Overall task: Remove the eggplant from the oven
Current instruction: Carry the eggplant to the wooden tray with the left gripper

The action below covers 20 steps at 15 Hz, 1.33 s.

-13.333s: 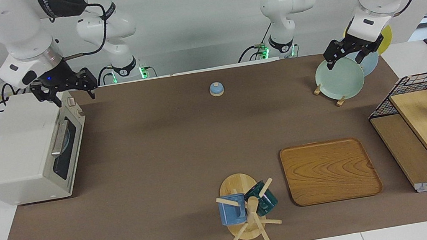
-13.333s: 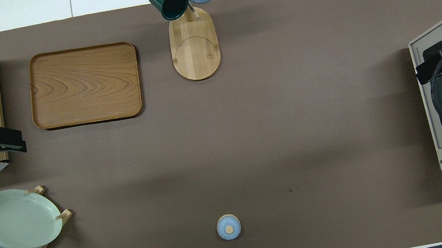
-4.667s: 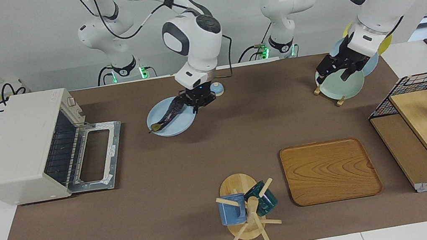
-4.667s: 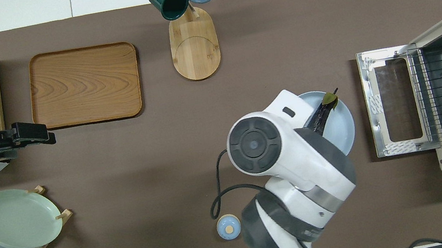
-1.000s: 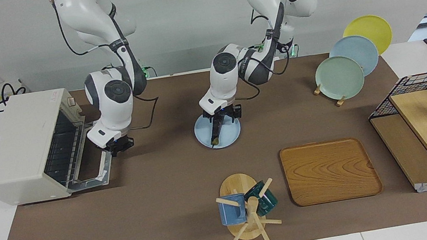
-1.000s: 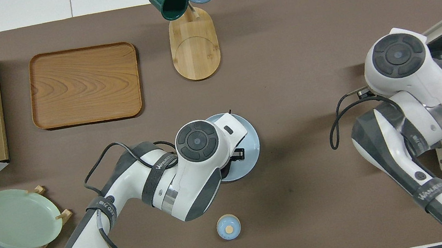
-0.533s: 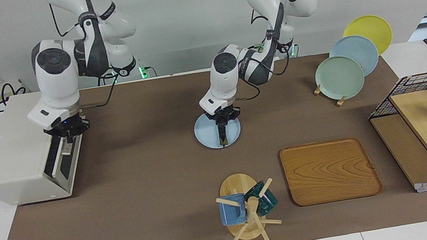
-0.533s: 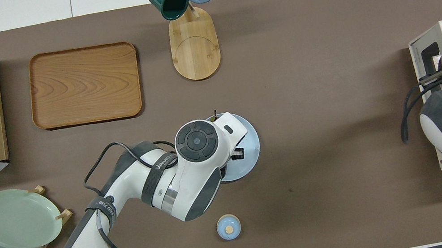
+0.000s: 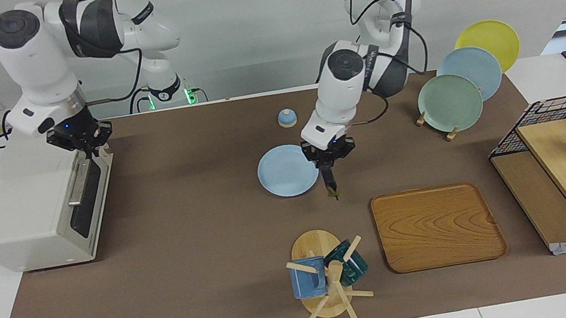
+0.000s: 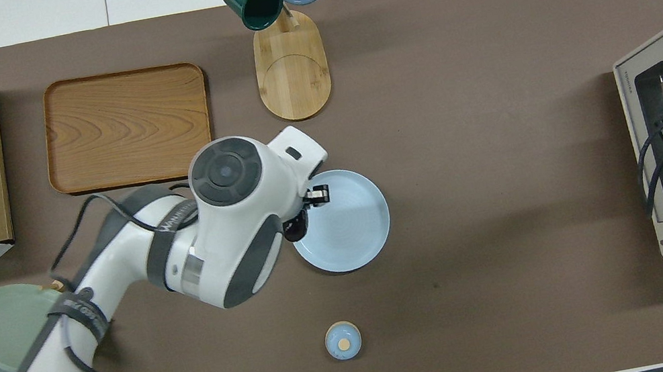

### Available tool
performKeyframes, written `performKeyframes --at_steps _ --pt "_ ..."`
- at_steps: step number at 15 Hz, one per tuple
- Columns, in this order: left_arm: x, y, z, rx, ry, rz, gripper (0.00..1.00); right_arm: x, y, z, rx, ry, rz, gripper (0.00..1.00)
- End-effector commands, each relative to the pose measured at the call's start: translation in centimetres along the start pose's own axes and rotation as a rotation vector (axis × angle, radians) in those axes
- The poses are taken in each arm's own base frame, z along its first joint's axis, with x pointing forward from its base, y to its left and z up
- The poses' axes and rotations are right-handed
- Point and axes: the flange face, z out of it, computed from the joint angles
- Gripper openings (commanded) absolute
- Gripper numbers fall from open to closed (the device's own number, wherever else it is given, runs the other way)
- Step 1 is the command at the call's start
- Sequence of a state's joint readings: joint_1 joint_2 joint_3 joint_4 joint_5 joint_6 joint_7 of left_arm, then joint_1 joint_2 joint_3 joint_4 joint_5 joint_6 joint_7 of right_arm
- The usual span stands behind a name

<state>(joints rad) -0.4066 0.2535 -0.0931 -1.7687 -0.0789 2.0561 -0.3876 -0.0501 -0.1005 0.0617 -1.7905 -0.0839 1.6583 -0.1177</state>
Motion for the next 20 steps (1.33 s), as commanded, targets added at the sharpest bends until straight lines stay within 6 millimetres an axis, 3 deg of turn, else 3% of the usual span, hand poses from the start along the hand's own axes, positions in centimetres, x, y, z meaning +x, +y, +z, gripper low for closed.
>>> performKeyframes --at_steps 1,2,3,5,6,7,8,11,16,20 --pt "4.7 -7.2 -1.1 0.005 -0.01 -0.012 0.0 1.7 -2.7 -2.1 0.06 -0.011 0.026 0.17" --pt "5.5 -9.4 -1.3 0.004 -0.008 -0.013 0.0 1.9 -2.8 -2.8 0.064 -0.032 0.029 0.18" --pt "6.3 -12.1 -1.3 0.002 -0.001 -0.007 0.0 2.1 -2.8 -2.8 0.067 -0.038 0.029 0.26" --pt "7.8 -17.1 -0.5 0.013 -0.007 0.01 0.0 2.2 -2.7 -2.5 0.068 -0.038 0.029 0.28" --pt "8.8 -18.6 -0.1 0.02 -0.002 0.034 0.0 2.1 -2.7 -2.4 0.069 -0.044 0.028 0.42" --pt "9.6 -20.1 0.5 0.047 0.001 0.048 0.0 2.0 -2.9 -2.5 0.072 -0.052 0.024 0.99" --pt "10.1 -21.3 2.1 0.056 -0.017 0.041 0.0 1.8 -3.0 -2.5 0.083 -0.056 0.026 1.0" --pt "12.5 -23.7 4.4 0.045 0.022 0.007 0.0 0.9 -3.9 -2.2 0.085 -0.098 0.006 1.0" --pt "13.1 -21.0 5.4 0.001 0.074 0.008 0.0 2.4 -3.9 -1.9 0.084 -0.078 0.01 1.0" --pt "13.1 -21.1 6.6 0.009 0.099 0.014 0.0 2.2 -2.9 -3.1 0.088 -0.046 0.028 1.0"
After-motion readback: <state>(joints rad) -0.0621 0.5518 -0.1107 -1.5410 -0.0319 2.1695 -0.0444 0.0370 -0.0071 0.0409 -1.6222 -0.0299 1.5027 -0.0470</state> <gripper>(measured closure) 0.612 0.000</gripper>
